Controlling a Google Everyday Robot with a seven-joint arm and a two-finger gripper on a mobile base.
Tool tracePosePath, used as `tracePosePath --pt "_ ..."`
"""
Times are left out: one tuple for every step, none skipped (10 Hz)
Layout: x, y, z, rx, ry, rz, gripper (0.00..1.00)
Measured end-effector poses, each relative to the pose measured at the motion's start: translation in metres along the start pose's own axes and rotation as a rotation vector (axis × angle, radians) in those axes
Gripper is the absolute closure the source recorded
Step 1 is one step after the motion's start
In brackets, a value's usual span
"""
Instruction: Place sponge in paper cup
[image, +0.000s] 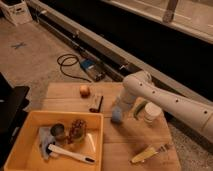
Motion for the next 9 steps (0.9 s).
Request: tracePosePath --pt "0.002 -0.003 0.007 -0.005 -0.012 -0.020 0.35" --pt "0.003 -0.011 0.018 -0.019 -0.019 -0.058 0.35" --pt "0.002 -0.017 0.030 -0.037 -0.024 -0.097 0.35" --pt "0.003 -0.021 0.038 -0.048 -0.029 -0.127 0.35" --pt "0.006 -0.020 0.044 -0.065 -0.035 -0.151 0.35" --pt "0.009 -0.021 0.051 -0.083 -0.039 -0.179 0.35" --pt "0.011 -0.021 0.056 -0.101 -0.041 -0.198 0.35" --pt "0.016 -0.017 0.058 -0.115 -0.042 -0.202 0.35" --pt "0.026 -0.013 0.056 -0.121 -0.033 -0.204 0.35"
